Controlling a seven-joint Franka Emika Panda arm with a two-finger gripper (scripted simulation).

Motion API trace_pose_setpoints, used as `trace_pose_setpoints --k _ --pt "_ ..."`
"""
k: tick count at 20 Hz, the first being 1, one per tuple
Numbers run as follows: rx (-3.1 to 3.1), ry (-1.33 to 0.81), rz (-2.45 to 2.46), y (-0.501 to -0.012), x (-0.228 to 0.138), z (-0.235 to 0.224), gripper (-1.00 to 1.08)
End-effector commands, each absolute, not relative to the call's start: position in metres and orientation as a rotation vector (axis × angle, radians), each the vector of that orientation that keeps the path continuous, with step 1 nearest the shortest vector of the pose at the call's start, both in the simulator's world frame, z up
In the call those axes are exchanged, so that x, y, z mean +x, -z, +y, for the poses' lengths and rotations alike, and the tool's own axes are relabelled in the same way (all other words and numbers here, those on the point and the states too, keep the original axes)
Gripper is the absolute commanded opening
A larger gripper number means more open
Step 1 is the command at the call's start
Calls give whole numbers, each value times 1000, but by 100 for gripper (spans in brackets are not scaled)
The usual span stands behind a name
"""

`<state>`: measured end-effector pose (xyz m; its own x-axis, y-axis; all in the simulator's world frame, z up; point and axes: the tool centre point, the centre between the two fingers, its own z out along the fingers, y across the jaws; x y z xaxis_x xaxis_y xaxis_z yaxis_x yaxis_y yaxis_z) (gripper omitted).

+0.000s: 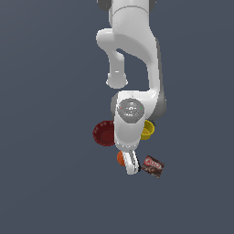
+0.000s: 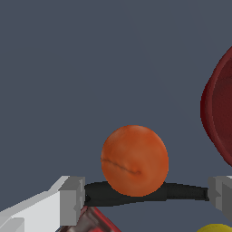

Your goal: Pick up a designated object from a clutter of objects.

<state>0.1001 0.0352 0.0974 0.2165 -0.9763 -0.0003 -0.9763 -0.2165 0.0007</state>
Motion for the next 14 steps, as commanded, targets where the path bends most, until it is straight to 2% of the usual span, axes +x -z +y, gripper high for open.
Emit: trace_pose_setpoints --k 1,14 --pt "2450 1 -1966 -97 100 35 100" --pt "2446 0 -1972 -50 99 35 100"
